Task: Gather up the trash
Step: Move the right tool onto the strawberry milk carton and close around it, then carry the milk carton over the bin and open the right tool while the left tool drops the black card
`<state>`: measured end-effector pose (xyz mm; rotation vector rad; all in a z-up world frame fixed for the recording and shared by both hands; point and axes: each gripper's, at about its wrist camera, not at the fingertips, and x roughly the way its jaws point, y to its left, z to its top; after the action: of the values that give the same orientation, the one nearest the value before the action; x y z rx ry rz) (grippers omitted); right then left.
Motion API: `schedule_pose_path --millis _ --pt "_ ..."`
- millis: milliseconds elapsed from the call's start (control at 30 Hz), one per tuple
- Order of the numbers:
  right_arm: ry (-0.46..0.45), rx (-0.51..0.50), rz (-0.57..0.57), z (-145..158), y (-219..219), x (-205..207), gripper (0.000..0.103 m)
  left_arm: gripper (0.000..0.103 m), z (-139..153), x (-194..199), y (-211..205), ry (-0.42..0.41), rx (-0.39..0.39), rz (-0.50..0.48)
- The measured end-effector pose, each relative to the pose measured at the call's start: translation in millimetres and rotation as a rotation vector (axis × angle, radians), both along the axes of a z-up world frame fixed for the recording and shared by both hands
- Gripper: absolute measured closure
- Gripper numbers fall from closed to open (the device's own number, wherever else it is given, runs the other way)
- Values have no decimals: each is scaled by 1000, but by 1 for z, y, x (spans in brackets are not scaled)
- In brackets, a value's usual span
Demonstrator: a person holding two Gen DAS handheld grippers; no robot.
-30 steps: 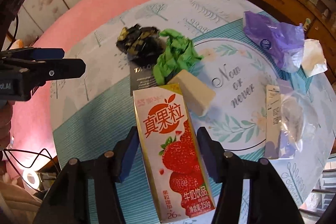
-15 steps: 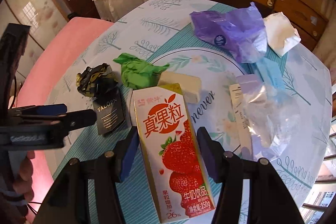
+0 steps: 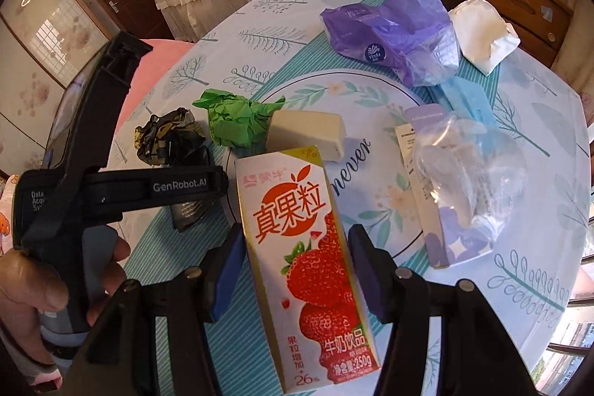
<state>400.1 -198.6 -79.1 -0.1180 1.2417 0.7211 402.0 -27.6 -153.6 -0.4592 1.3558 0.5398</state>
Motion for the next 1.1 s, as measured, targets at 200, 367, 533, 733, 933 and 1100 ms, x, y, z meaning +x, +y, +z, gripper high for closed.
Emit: schedule_pose_path --millis 200,367,533,733,933,1100 --pt "14 2 -25 0 -8 -11 47 45 4 -13 0 -20 -18 -35" --pt "23 0 -61 2 -14 -24 47 47 7 -38 4 -39 -67 -60" --pt "22 6 -98 11 -16 -44 47 47 14 -72 10 -78 -128 -100" --pt "2 8 -143 28 -8 -86 47 47 37 -126 27 -165 -176 -231" --pt "-25 8 -213 46 7 -150 47 47 67 -193 42 -215 -157 -392" --pt "-16 7 -296 56 23 -216 47 47 82 -246 53 -250 -141 -531"
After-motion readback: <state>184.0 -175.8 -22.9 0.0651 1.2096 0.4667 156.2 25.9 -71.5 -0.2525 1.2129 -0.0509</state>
